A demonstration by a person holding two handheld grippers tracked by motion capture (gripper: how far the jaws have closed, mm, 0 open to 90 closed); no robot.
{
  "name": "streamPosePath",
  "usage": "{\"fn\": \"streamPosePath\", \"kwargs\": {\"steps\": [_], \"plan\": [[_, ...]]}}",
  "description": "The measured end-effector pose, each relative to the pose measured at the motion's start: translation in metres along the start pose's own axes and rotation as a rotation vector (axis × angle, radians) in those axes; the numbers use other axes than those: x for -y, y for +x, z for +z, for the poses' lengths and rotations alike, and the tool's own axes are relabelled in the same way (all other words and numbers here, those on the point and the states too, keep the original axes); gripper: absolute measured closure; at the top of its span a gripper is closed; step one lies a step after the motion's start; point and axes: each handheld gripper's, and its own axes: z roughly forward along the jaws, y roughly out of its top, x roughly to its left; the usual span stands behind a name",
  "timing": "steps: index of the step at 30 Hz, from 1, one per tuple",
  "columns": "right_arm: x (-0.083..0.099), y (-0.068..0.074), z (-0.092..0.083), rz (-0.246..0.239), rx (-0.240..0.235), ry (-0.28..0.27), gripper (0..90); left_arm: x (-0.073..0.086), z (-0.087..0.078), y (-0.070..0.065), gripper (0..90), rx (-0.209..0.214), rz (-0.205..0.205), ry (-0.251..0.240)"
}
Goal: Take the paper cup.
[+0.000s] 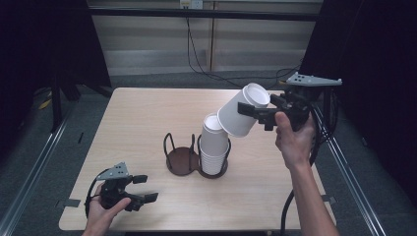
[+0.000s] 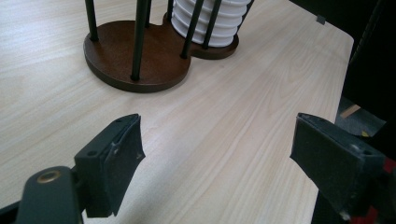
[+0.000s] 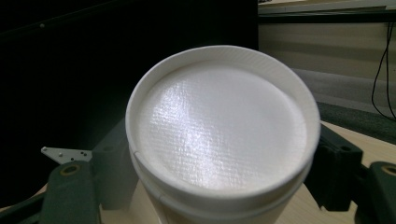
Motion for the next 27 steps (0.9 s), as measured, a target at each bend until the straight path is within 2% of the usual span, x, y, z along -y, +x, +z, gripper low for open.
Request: {"fn": "streamPosePath", "kwargs": {"steps": [3,10,17,20,23,25,27], "plan": [[0.003,-0.001,-0.005,0.002,0.001,0.002,23.9,-0.001,0.0,0.0,16.4,-0.002,-0.005,-0.011],[0.013,-0.001,-0.014,0.006,0.007,0.009,23.9,-0.011,0.001,-0.009,16.4,0.004,0.045,-0.023],[0.025,-0.002,-0.022,0.015,0.025,0.021,23.9,-0.019,0.005,-0.019,16.4,0.025,0.071,-0.037],[0.028,-0.003,-0.025,0.021,0.023,0.019,23.9,-0.021,0.005,-0.021,16.4,0.023,0.079,-0.042],[0.033,-0.003,-0.026,0.022,0.019,0.031,23.9,-0.026,0.004,-0.025,17.3,0.009,0.109,-0.045],[0.037,0.0,-0.026,0.018,0.017,0.043,23.9,-0.029,0.003,-0.027,20.5,0.011,0.106,-0.058],[0.039,0.002,-0.026,0.016,0.011,0.048,23.9,-0.034,0.001,-0.028,21.0,0.021,0.088,-0.095]]}}
